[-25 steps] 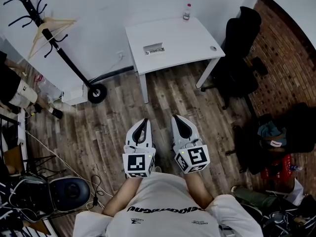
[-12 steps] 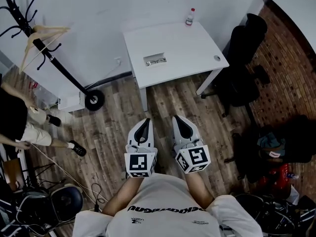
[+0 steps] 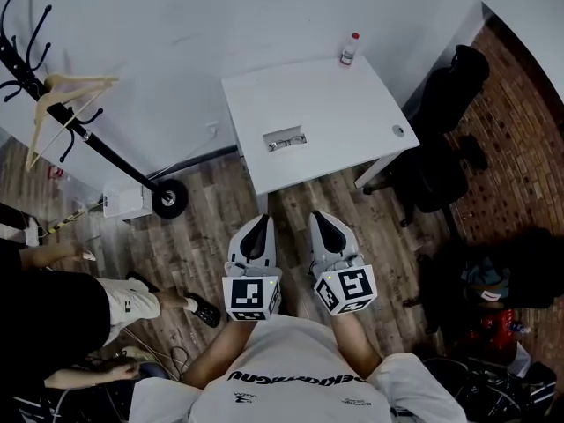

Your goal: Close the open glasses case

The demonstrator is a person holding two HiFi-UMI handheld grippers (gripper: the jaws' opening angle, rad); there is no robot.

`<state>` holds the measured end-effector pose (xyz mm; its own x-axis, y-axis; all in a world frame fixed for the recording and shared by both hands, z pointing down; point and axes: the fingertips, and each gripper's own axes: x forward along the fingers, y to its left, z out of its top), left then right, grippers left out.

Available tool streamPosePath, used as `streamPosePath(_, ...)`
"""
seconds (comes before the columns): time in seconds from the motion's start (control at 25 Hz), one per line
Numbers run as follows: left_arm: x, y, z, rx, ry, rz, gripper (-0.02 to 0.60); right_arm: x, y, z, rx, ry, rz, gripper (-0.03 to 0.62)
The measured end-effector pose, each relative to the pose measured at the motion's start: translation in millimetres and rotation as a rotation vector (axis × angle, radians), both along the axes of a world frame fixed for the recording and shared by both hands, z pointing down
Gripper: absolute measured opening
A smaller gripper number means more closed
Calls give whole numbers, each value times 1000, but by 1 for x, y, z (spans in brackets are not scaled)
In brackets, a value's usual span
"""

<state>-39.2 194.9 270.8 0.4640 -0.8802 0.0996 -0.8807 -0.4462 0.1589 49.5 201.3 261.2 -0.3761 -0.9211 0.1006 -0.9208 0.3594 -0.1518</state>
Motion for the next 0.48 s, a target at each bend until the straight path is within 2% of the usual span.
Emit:
streamPosePath(0.32, -14, -76, 14, -65, 21, 35, -3, -17, -76, 8, -34, 21, 14, -5)
streamPosePath(0.48, -20, -106, 19, -88, 41, 47, -3, -35, -104, 3, -22, 31, 10, -5)
